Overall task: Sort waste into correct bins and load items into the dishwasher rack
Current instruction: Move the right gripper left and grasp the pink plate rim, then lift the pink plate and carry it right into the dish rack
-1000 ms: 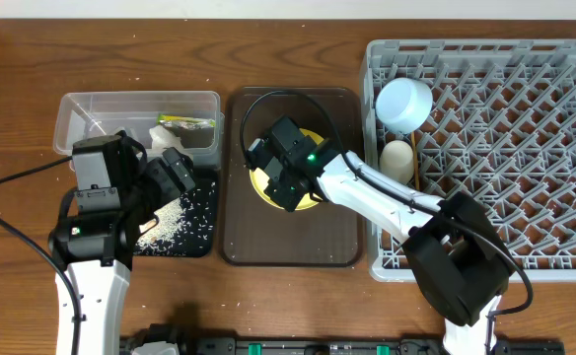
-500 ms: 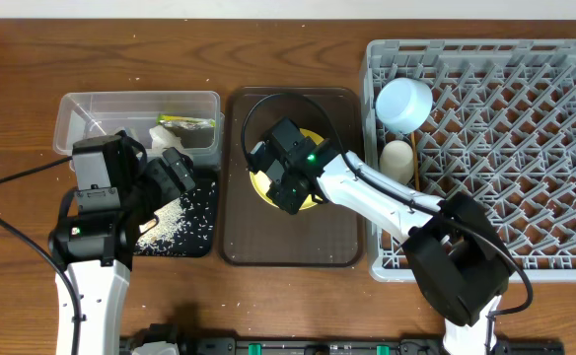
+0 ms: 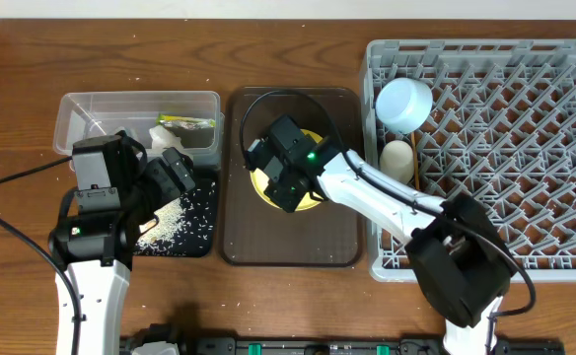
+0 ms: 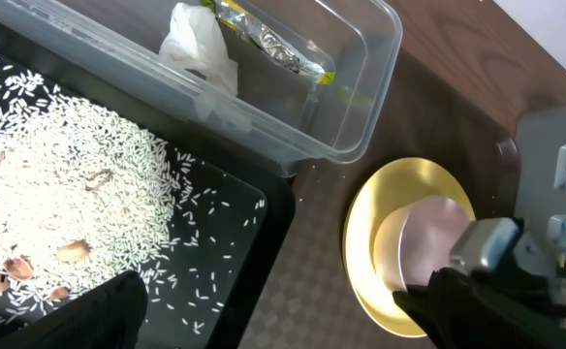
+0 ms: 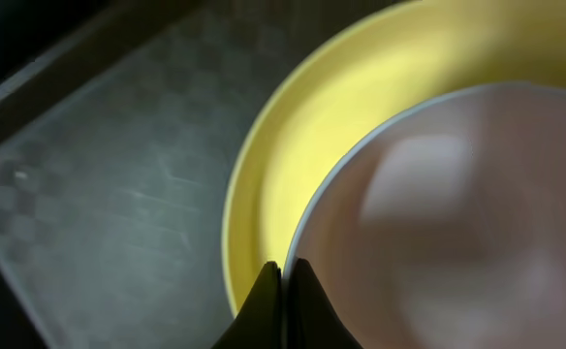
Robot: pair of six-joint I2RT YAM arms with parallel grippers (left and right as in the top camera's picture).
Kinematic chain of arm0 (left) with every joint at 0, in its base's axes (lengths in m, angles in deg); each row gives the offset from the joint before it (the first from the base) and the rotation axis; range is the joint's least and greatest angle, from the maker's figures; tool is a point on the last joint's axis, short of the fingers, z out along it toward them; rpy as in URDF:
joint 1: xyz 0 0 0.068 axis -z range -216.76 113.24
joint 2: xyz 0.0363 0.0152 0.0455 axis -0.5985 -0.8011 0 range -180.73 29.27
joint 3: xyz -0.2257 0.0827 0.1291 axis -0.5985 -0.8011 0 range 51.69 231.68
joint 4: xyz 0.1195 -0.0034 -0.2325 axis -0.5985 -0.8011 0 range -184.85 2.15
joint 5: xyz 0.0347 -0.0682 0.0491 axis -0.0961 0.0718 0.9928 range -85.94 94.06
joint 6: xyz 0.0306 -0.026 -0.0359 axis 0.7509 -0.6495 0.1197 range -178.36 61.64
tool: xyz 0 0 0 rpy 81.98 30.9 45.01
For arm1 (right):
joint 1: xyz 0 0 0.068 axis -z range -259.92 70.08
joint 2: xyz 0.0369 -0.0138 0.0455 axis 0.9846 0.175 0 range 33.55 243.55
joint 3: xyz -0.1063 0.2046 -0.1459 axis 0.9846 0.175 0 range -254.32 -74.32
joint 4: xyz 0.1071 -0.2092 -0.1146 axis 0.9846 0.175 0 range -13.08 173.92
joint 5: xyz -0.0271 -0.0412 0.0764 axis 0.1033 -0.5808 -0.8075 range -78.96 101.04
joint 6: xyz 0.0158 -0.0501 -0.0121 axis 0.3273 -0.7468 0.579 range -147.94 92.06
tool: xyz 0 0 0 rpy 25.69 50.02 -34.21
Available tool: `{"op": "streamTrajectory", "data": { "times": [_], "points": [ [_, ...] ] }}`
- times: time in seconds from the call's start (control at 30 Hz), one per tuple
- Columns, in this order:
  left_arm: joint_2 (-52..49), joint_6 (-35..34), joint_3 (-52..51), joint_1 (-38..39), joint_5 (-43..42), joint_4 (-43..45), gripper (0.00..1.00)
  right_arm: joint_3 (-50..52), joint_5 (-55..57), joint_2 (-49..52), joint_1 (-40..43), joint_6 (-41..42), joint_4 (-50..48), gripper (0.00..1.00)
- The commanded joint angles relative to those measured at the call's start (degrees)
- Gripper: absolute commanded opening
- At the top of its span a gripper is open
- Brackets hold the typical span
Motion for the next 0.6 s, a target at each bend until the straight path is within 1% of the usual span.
{"op": "streamTrajectory", "data": {
  "times": [0.0,0.13,0.27,0.43,0.57],
  "points": [
    [-0.07,0.72,1.25,-0.22,0.13,0.0,0.96,-2.67,-3.56,-6.47,-0.13,3.67,0.2,0.01],
    [-0.07,0.72,1.25,-0.22,0.13,-0.02,0.96,-2.71,-3.56,-13.9,1.79,6.82,0.7,0.01],
    [-0.07,0.72,1.25,-0.22,0.13,0.0,0.96,-2.71,-5.05,-22.23,6.25,8.17,2.91,0.01],
    [-0.07,0.72,1.25,-0.22,0.13,0.0,0.96,-2.71,-17.35,-30.67,16.72,8.15,5.73,0.01],
    [-0.07,0.72,1.25,-0.22,0.13,0.0,0.96,-2.71,-29.88,-33.94,29.24,7.8,8.28,0.01]
  ]
}}
